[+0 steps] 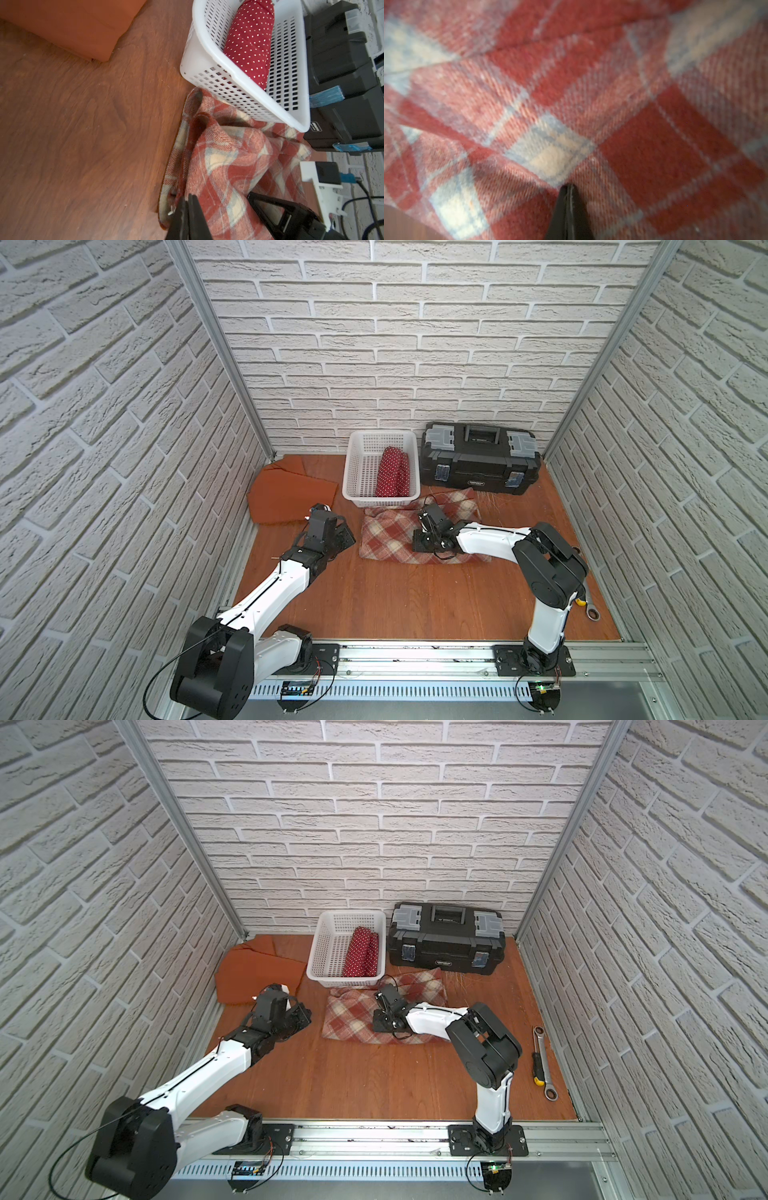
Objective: Roll up the skirts
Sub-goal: Fold the skirt at the center of the board.
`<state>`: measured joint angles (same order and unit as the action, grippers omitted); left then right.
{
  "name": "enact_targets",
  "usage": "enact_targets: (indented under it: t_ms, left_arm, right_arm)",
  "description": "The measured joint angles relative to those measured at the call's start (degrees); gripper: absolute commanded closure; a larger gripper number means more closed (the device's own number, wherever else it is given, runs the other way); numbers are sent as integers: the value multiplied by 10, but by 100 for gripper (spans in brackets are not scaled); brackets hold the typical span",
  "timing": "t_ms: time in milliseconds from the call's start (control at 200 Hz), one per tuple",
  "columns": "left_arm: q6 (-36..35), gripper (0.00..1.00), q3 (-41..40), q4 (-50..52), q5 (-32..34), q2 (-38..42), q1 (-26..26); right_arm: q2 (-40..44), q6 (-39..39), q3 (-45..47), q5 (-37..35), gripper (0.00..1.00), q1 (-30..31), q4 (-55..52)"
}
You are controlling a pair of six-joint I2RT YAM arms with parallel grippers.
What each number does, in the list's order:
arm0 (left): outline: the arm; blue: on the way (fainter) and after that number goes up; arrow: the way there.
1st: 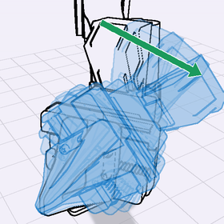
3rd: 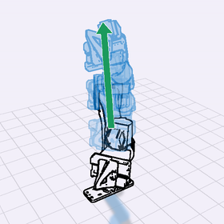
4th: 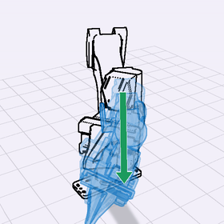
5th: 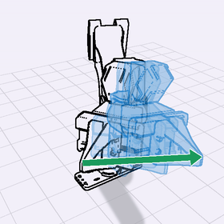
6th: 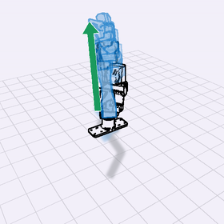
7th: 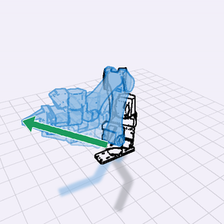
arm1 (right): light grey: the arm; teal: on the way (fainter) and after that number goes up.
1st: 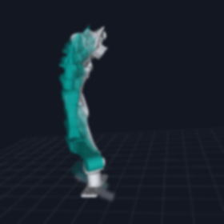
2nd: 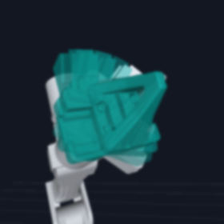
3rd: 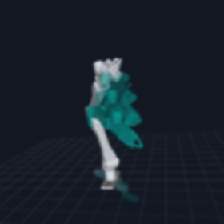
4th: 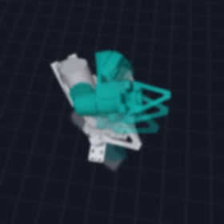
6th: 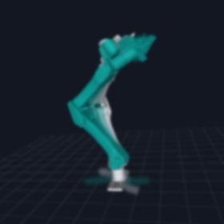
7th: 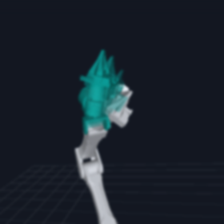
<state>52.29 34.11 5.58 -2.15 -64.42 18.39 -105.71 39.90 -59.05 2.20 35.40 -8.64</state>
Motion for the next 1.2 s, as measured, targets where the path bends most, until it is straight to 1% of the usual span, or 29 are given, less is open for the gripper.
enact_targets:
  t_ms: [145,220,280,320,345,360,395,445,490,555,580,630,710,810,905,995,1095,1200]
  left_arm:
    - [0,94,0,4,2,-2,14]
    - [2,93,0,7,4,-7,38]
    - [5,89,-1,11,7,-8,65]
    - [9,81,-3,14,11,-7,89]
    - [13,73,-5,14,14,-7,103]
    - [12,65,-6,15,15,-6,111]
    - [19,56,-11,18,20,-2,131]
    - [32,49,-21,26,27,9,157]
    - [39,43,-31,36,32,25,176]
    - [50,35,-41,52,41,48,200]
    - [54,32,-42,59,45,55,211]
    - [54,28,-42,68,51,63,231]
    - [52,25,-32,87,64,61,269]
    - [40,24,-1,116,79,33,315]
    - [14,24,42,140,93,-7,345]
    - [-13,24,76,155,107,-45,362]
    - [-38,26,91,165,114,-78,370]
    - [-61,30,99,182,121,-113,374]
  right_arm:
    - [80,1,95,5,98,0,-2]
    - [120,1,136,17,98,0,-14]
    - [157,1,168,24,98,-2,-30]
    - [184,1,186,24,97,-2,-51]
    - [198,1,194,23,95,-2,-65]
    - [208,0,197,22,92,-2,-77]
    - [231,-1,205,17,86,-2,-111]
    - [257,-5,208,8,76,-2,-161]
    - [277,-7,200,-3,71,-3,-204]
    - [297,-18,171,-26,65,-7,-259]
    - [301,-23,155,-36,61,-9,-274]
    - [305,-35,119,-61,58,-20,-291]
    - [301,-55,69,-94,54,-50,-294]
    - [270,-78,23,-126,47,-114,-283]
    - [219,-89,-5,-142,46,-168,-262]
    - [155,-95,-33,-157,45,-203,-249]
    - [82,-101,-72,-161,45,-220,-241]
    - [25,-104,-95,-160,45,-235,-224]
